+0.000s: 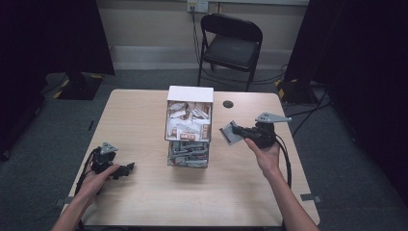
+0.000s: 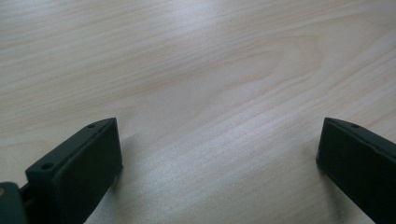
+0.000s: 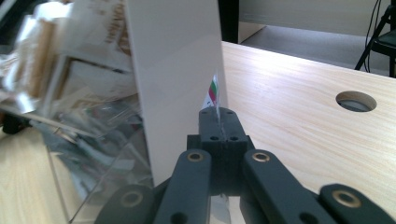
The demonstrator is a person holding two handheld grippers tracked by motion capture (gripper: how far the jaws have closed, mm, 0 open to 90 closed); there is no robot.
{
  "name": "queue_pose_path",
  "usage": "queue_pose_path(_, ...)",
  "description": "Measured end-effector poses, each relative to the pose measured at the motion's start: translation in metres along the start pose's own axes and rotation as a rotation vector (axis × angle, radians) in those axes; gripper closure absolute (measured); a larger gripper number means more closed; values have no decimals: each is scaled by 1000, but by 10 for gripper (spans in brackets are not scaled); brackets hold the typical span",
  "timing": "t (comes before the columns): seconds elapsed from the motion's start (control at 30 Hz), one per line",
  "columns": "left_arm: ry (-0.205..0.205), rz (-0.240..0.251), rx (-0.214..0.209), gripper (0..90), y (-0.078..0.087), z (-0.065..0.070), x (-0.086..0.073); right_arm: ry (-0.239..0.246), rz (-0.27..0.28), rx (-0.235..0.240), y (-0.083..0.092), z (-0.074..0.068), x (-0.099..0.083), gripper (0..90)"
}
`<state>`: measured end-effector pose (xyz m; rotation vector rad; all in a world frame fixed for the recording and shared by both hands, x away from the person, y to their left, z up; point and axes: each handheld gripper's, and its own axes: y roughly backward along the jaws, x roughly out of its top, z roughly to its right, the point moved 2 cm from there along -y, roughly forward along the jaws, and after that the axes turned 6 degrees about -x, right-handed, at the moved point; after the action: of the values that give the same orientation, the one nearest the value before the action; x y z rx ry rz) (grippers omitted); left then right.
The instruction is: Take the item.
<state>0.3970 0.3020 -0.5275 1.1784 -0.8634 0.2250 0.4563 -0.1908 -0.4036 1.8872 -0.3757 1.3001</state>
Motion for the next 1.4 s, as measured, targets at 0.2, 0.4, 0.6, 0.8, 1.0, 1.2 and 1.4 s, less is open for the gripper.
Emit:
queue_pose_path(0.2, 1, 0, 0, 0, 0, 0, 0, -4, -34, -9, -16, 6, -4, 900)
queue_pose_path(0.4, 0, 0, 0, 0, 0, 0, 0, -24, -68, -16, -32, 12, -15, 900)
queue_pose_path(0.6, 0, 0, 0, 0, 0, 0, 0, -34, -111, -24, -42, 16, -25, 900)
queue_pose_path(0.8, 1, 0, 0, 0, 0, 0, 0, -42, -143, -21, -51, 16, -37, 900)
queue_pose_path(1.0, 1, 0, 1, 0, 0, 0, 0, -29, -169, -23, -62, 14, -43, 900)
queue_pose_path(1.2, -1, 0, 0, 0, 0, 0, 0, -27, -189, -38, -69, 16, -48, 900)
queue_pose_path(1.4, 1, 0, 1, 0, 0, 0, 0, -42, -196, -46, -75, 22, -53, 900)
